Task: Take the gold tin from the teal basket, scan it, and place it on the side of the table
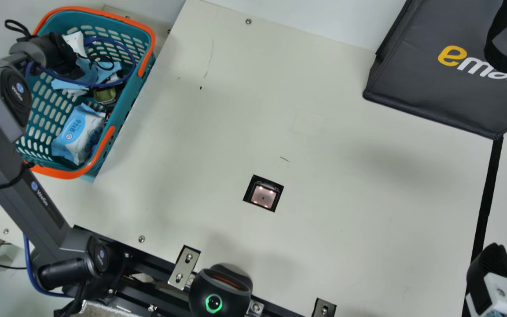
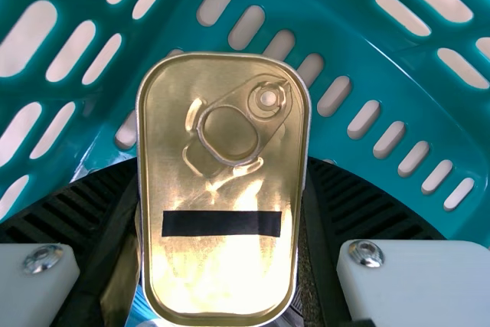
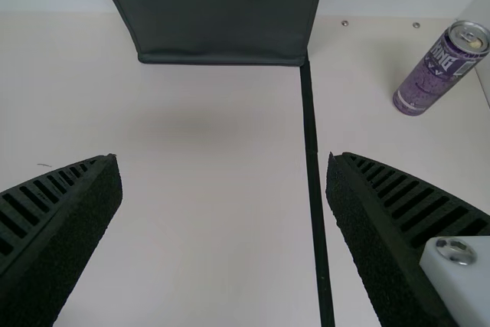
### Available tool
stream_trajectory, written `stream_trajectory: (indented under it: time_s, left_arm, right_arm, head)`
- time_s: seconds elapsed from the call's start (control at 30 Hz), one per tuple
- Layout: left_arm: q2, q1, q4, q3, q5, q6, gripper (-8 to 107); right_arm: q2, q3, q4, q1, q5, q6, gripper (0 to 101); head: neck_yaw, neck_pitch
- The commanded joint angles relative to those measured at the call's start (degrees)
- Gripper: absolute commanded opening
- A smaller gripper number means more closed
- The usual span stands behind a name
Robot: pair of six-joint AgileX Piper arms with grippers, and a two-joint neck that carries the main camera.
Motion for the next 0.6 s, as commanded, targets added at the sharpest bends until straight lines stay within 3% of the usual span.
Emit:
stream_trajectory:
  time_s: [0.0, 0.07, 0.57]
  left_arm:
    - [0.0, 0.1, -0.1, 0.0, 0.1, -0.1, 3]
    - [0.0, 0.1, 0.0, -0.1, 0.1, 0.0, -8]
    - [-3.0, 1.0, -0.7, 0.4, 0.6, 1.4, -8]
  right_arm:
    - [0.0, 0.0, 0.0, 0.0, 0.0, 0.0, 95]
    - [0.0, 0.0, 0.0, 0.0, 0.0, 0.0, 95]
    - [0.0, 0.0, 0.0, 0.0, 0.0, 0.0, 95]
  head:
    - [0.1, -1.7]
    - [0.1, -1.7]
    - [0.1, -1.7]
